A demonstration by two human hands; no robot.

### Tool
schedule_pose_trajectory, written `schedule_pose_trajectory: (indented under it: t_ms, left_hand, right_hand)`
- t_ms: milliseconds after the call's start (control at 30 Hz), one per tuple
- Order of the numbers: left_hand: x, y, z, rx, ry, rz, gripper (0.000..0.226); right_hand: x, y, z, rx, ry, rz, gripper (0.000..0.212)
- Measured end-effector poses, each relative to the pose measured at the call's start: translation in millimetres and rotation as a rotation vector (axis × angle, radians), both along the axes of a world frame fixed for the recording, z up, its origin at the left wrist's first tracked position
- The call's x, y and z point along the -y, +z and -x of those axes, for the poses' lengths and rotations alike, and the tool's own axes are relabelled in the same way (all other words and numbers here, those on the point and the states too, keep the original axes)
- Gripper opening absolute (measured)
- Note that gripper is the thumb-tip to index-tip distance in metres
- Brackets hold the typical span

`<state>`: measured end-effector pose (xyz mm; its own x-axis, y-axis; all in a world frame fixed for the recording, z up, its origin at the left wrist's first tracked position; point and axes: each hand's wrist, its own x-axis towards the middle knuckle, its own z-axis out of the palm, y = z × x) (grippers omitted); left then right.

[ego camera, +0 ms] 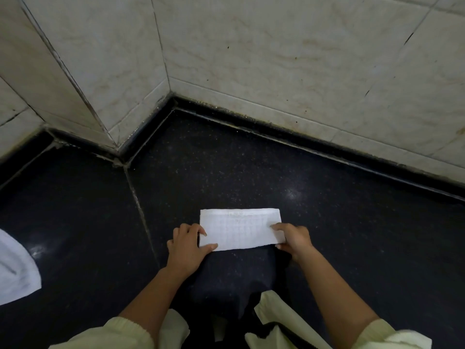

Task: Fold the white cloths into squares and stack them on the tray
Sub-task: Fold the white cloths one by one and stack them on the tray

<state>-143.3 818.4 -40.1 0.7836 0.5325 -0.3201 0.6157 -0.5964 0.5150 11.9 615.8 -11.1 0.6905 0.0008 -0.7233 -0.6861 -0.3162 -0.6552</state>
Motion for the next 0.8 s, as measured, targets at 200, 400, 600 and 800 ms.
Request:
schedule_pose_trajectory:
  t_ms: [200, 400, 600, 800]
  left_hand:
    - [-5.1, 3.7, -0.8, 0.087, 0.099, 0.15, 0.024]
    - [-9.2, 3.0, -4.6, 0.078, 0.116, 0.212, 0.02]
    - [-16.8, 2.2, -4.0, 0.094, 0.153, 0.302, 0.011]
    - [-22.7, 2.0, -3.2, 0.119, 0.161, 0.37, 0.014]
  right_hand:
    - [-9.7, 2.5, 9.3, 0.309, 0.078, 0.111, 0.004]
    - [-48.4, 15.6, 35.9, 0.538, 0.316, 0.029, 0.005]
    - [-94.6, 4.0, 50.7, 0.398, 0.455, 0.055, 0.007]
    - [-119.1, -6.9, 65.6, 0.324, 0.545, 0.077, 0.009]
